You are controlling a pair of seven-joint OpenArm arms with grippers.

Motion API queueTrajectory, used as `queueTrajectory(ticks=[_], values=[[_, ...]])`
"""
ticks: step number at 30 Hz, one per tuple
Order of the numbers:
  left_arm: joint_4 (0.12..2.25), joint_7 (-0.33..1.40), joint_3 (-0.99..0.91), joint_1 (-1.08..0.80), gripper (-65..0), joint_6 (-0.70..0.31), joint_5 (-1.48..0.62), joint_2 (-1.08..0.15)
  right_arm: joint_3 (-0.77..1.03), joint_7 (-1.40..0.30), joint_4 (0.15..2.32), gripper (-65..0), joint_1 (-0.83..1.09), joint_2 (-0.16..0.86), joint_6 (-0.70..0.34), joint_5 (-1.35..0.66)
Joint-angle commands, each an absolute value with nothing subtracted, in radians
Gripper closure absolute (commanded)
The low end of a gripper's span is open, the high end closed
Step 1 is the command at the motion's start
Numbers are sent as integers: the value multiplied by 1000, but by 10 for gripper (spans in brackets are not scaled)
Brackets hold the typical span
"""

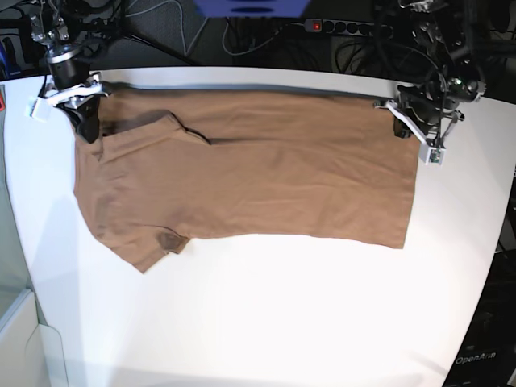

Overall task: Fold the T-shirt properly
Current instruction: 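Keep pulling the shirt toward the robot to smooth it, then open both grippers and release the shirt edge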

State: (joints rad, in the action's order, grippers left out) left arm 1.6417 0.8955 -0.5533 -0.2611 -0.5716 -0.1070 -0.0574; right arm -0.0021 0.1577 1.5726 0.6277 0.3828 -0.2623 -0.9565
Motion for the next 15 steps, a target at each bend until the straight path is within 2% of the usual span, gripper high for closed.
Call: queueTrajectory(ticks=[1, 9, 15], values=[[1649, 929, -555, -262, -19, -562, -79, -59, 4, 176, 1586, -6, 636, 395, -274, -963], [1656, 931, -553, -222, -19, -562, -79, -47, 2, 174, 1587, -6, 610, 397, -274, -963], [1745, 931, -552, -225, -18, -562, -79, -12, -1, 174, 1587, -7, 590, 404, -274, -963]])
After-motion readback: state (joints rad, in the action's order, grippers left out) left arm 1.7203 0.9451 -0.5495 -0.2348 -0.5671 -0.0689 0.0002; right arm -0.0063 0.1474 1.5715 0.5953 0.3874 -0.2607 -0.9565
